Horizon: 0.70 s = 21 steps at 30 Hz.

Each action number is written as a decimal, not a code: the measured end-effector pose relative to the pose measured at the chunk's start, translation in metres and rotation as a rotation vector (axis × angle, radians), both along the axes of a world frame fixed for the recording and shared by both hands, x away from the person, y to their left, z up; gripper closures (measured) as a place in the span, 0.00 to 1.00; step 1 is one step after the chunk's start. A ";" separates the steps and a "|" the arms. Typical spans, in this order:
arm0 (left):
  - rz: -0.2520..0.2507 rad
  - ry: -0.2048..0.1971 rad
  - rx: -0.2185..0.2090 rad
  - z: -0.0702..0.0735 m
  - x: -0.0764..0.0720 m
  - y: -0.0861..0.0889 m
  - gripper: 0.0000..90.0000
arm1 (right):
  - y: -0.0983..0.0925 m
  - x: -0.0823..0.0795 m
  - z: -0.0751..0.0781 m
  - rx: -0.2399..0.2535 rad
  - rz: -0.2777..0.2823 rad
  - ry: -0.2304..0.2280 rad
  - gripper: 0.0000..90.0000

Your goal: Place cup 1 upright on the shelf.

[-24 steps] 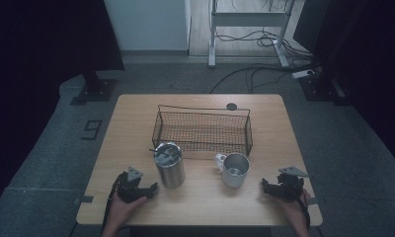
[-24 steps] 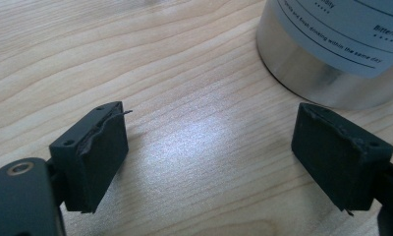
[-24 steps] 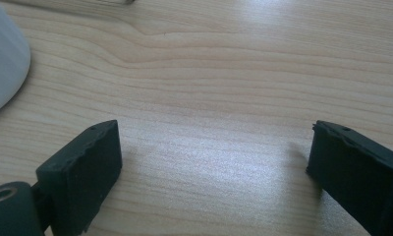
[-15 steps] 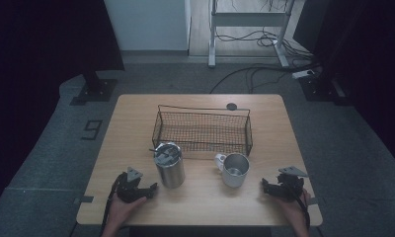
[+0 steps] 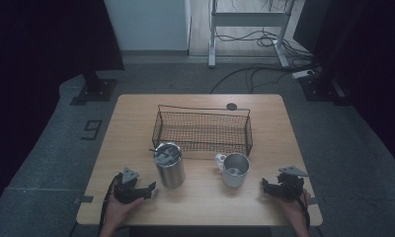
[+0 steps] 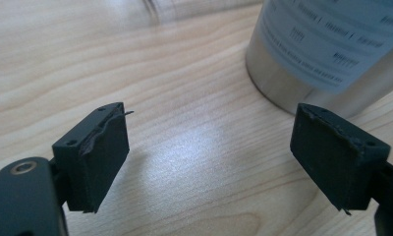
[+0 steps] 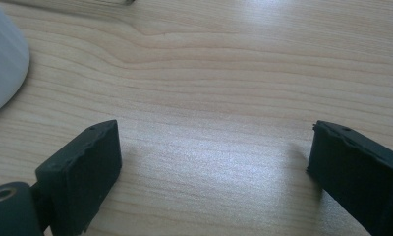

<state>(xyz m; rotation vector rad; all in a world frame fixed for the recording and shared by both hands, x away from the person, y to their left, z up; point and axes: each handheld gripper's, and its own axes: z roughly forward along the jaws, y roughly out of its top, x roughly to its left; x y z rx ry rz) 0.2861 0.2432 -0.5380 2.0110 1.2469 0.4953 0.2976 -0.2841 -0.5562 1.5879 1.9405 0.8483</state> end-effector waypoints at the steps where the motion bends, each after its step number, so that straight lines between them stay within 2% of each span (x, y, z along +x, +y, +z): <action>1: 0.001 -0.005 -0.002 0.001 -0.001 0.001 0.17 | 0.000 0.000 0.000 0.000 0.000 0.000 0.06; 5: 0.003 -0.049 -0.012 0.007 -0.006 0.002 0.17 | 0.000 0.000 0.000 0.000 -0.001 0.000 0.06; 8: -0.004 -0.057 0.010 0.010 -0.009 0.002 0.17 | 0.000 0.000 0.000 0.002 -0.001 -0.001 0.06; 11: -0.010 -0.061 0.008 0.013 -0.011 0.001 0.16 | 0.000 0.000 0.000 0.002 -0.001 -0.001 0.06; 14: -0.021 -0.072 -0.006 0.019 -0.015 0.001 0.16 | 0.000 0.000 0.000 0.001 -0.002 -0.001 0.07; 15: -0.025 -0.088 -0.015 0.024 -0.018 0.001 0.16 | 0.000 0.000 0.000 0.001 -0.001 -0.001 0.07; 21: -0.032 -0.125 -0.032 0.037 -0.024 -0.001 0.16 | 0.000 0.000 0.000 0.002 -0.002 -0.002 0.07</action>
